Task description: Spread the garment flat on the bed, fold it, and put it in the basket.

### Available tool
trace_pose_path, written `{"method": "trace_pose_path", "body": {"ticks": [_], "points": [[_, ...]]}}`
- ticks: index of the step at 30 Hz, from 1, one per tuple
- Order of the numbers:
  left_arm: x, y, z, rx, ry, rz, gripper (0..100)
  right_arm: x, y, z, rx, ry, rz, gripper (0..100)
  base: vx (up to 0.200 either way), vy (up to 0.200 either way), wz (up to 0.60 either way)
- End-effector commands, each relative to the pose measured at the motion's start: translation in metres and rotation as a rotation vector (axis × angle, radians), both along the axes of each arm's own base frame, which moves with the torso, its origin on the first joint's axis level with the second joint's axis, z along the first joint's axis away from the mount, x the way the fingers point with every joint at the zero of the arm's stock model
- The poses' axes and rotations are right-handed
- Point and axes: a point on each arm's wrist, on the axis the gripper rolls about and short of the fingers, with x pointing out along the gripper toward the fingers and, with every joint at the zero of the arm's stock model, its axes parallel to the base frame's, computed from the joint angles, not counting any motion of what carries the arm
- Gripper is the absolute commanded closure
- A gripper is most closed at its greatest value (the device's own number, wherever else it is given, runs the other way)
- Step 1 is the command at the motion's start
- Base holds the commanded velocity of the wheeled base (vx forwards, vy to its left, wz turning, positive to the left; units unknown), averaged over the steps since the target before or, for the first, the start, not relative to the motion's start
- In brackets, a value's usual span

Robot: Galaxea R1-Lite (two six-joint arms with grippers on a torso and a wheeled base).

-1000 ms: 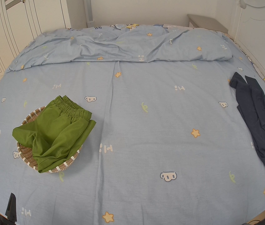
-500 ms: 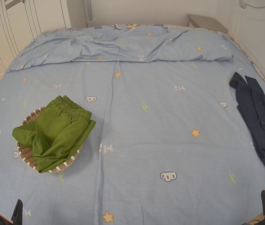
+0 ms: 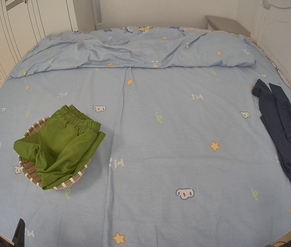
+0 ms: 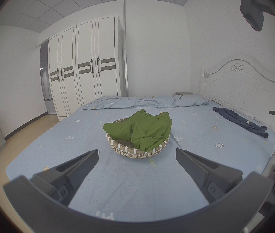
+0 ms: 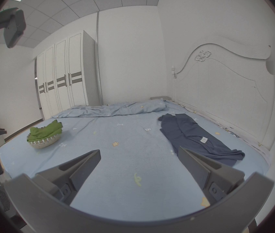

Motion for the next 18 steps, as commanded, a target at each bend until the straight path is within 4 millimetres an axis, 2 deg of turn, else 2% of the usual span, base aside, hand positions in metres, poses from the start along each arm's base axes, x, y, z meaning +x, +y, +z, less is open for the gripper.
{"method": "trace_pose_path", "body": {"ticks": [1,3,5,7,8,18], "points": [[0.0002,0.0000,-0.0048,-0.006,0.003,0.001,0,-0.0013,-0.0036,-0.0011,0.040,0.008,-0.167,0,0.000,0.000,0.00],[0.0002,0.0000,-0.0048,-0.006,0.003,0.001,0,-0.0017,-0.0053,-0.0013,0.050,0.010,-0.238,0,0.000,0.000,0.00],[0.0003,0.0000,-0.0052,-0.007,0.005,-0.001,0,-0.0015,-0.0044,-0.0014,0.051,0.012,-0.196,0,0.000,0.000,0.00],[0.0002,0.0000,-0.0048,-0.006,0.003,-0.001,0,0.0002,0.0000,-0.0058,-0.007,0.036,0.001,0,0.000,0.000,0.00],[0.0003,0.0000,-0.0052,-0.006,0.005,0.001,0,0.0005,0.0007,-0.0066,-0.042,0.038,0.033,0,0.000,0.000,0.00],[0.0002,0.0000,-0.0048,-0.006,0.003,0.001,0,0.0007,0.0007,-0.0075,-0.032,0.037,0.030,0,0.000,0.000,0.00]]}}
